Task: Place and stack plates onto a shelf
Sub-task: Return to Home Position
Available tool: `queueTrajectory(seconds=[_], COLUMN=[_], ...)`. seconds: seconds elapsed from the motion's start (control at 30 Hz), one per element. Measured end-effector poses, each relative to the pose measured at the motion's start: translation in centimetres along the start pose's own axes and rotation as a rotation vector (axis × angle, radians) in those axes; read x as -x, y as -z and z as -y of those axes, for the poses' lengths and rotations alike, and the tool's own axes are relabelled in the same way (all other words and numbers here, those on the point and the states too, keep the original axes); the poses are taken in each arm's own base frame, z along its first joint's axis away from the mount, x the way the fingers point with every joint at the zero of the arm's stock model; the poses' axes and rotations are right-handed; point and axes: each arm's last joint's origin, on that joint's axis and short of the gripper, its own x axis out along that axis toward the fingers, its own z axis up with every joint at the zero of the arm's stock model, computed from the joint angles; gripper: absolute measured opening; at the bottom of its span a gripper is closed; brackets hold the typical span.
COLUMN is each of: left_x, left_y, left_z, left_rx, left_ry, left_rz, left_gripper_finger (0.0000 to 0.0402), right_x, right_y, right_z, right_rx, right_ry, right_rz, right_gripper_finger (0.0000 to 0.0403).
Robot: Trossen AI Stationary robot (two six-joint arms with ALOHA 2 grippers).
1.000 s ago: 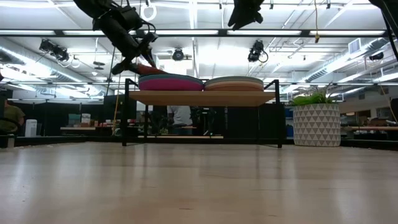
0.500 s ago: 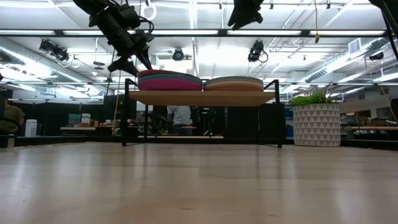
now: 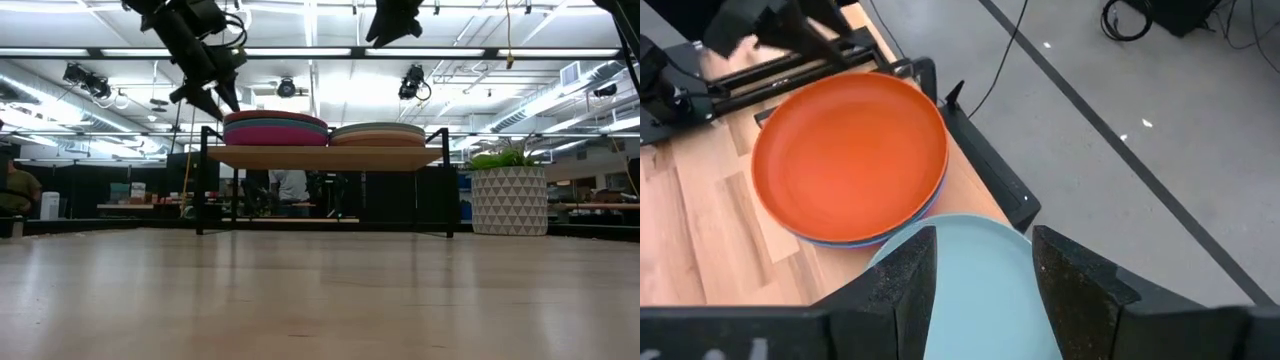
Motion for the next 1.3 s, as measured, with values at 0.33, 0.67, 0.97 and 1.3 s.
queueTrajectory(seconds=[0.33, 0.67, 0.97, 1.3], left_x=[5.2, 5.2, 6.1, 4.6], left_y=[-0.8, 4.8, 7.2, 9.6], left_z=[1.6, 3.6, 4.0, 3.6], left_rx=[-0.159, -0.057, 0.013, 0.127], left_ry=[0.278, 0.56, 0.628, 0.711], left_rz=[0.361, 0.593, 0.587, 0.618], left_gripper_finger=[0.0217, 0.0166, 0.0149, 0.0148], right_x=[0.6, -0.4, -2.4, -2.2], right_y=[1.1, 2.2, 6.0, 11.8], right_z=[-0.6, -1.3, -2.3, -3.1], right_rx=[0.004, 0.053, 0.022, -0.063], right_ry=[-0.116, -0.124, -0.141, -0.158], right_rz=[-0.092, -0.035, 0.03, 0.072], right_gripper_finger=[0.0172, 0.0172, 0.0172, 0.0172])
